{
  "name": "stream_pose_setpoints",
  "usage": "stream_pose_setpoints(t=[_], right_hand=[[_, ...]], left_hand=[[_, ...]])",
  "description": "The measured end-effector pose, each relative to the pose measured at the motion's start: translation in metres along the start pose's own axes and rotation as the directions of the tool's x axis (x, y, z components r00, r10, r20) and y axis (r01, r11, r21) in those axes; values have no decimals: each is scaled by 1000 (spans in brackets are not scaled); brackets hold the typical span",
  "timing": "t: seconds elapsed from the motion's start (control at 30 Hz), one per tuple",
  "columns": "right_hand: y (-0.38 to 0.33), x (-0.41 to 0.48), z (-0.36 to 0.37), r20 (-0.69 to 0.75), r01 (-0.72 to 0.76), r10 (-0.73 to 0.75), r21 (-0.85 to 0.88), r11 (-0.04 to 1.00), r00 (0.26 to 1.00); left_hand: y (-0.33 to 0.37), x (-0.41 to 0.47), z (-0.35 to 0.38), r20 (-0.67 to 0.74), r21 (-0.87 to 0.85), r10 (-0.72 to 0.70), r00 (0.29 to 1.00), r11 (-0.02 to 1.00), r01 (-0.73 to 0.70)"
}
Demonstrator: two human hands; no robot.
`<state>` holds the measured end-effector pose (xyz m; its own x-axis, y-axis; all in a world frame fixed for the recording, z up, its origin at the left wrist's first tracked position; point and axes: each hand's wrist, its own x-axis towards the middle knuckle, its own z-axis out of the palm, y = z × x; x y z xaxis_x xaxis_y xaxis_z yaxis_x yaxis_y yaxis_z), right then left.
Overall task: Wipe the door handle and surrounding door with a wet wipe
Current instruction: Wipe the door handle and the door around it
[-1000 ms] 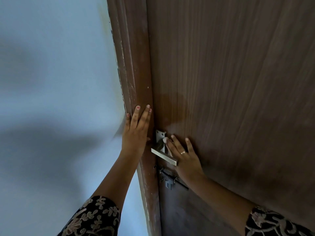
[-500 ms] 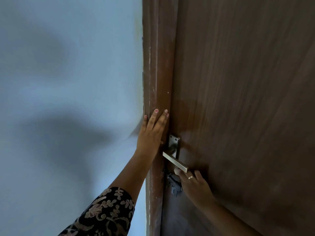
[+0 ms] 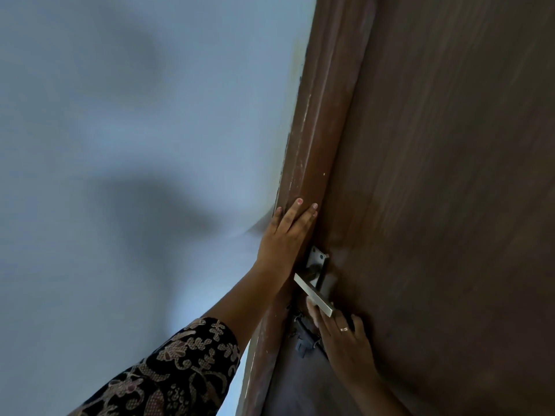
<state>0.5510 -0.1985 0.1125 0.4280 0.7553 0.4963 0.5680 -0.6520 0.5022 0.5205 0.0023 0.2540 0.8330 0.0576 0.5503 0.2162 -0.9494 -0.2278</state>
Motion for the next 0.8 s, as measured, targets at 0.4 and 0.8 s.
stream_pose_setpoints(t=[0.4, 0.8], right_hand=[[-28, 56, -9, 223, -181, 166, 46, 982, 960], [-35, 49, -21, 350, -267, 206, 135, 954, 914]], left_hand=[[-2, 0, 2, 8, -4, 10, 1000, 1000, -10], [-7, 0, 3, 59, 42, 30, 998, 999, -32]])
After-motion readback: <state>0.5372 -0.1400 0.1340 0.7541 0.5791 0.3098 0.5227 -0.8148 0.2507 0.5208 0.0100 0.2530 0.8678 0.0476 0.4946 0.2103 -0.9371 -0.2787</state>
